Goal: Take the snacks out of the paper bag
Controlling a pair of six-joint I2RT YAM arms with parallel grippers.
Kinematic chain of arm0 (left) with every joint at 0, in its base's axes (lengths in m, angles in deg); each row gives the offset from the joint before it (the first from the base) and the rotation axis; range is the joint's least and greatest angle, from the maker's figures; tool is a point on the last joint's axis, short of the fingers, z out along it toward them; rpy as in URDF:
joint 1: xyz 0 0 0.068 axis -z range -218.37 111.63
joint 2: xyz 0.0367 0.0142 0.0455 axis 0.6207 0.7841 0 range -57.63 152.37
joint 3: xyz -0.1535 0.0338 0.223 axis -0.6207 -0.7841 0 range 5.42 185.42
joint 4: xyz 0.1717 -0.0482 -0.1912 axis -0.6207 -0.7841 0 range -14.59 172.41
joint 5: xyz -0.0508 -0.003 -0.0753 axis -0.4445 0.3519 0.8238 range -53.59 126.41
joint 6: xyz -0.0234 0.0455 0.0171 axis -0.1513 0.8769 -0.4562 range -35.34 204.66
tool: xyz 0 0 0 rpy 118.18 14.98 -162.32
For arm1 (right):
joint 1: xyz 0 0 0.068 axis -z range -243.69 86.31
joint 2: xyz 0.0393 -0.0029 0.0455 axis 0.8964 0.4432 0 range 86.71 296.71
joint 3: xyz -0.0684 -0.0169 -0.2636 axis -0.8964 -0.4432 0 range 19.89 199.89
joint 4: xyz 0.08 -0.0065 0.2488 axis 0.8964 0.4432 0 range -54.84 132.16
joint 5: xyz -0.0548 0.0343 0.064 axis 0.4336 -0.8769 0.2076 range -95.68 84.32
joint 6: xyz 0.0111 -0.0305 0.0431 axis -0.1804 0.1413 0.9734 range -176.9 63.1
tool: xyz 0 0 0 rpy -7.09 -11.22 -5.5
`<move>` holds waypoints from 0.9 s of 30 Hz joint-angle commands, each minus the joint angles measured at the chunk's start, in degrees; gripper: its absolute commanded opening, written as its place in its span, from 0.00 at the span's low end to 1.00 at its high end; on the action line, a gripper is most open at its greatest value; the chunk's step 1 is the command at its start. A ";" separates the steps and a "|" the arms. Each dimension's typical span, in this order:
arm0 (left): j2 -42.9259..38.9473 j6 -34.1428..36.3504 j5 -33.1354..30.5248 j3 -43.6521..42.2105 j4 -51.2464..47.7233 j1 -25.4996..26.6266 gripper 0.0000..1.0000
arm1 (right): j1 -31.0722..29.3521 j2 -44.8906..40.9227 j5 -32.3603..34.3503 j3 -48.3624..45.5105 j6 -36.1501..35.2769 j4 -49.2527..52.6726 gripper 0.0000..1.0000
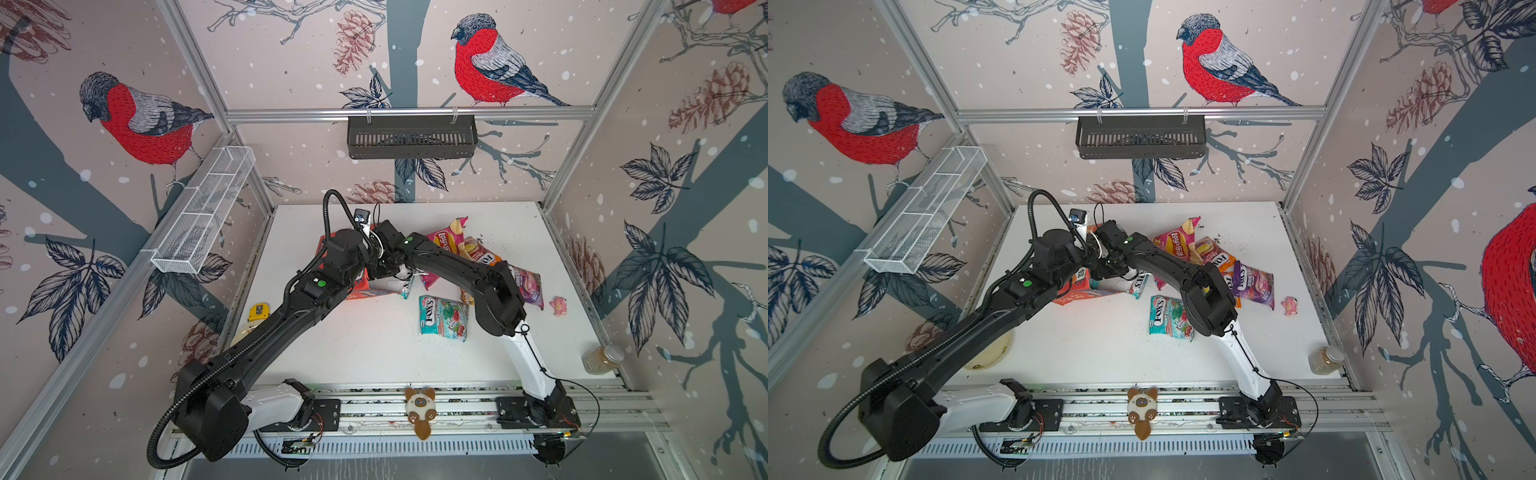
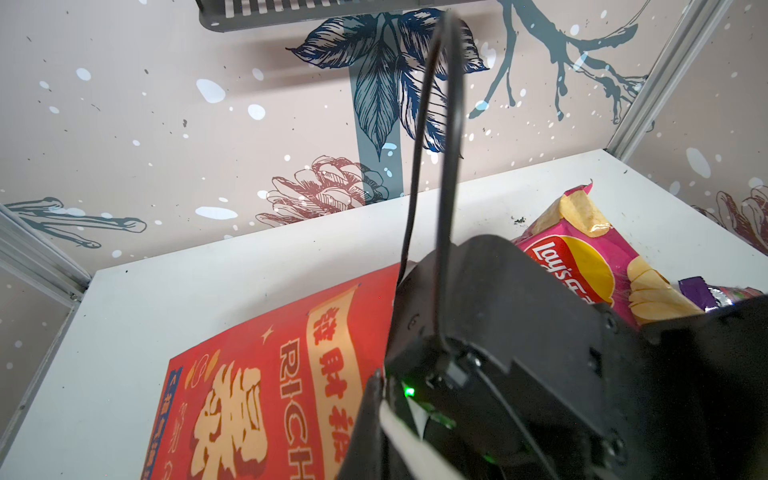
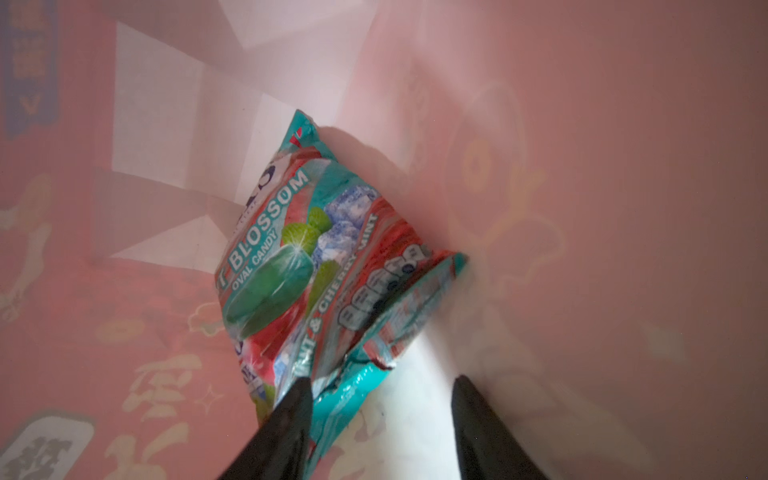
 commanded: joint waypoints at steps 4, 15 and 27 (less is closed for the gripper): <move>0.23 0.07 7.47 1.04 6.20 0.27 0.00 | -1.27 1.87 -0.80 1.90 -0.39 1.61 0.40; -1.97 1.39 3.97 -0.42 4.31 0.29 0.00 | -1.19 -1.74 0.25 -1.66 -0.70 -1.73 0.02; -4.25 1.64 -0.97 -2.97 3.18 -0.49 0.00 | -0.81 -11.12 1.17 -11.03 -2.09 -9.55 0.00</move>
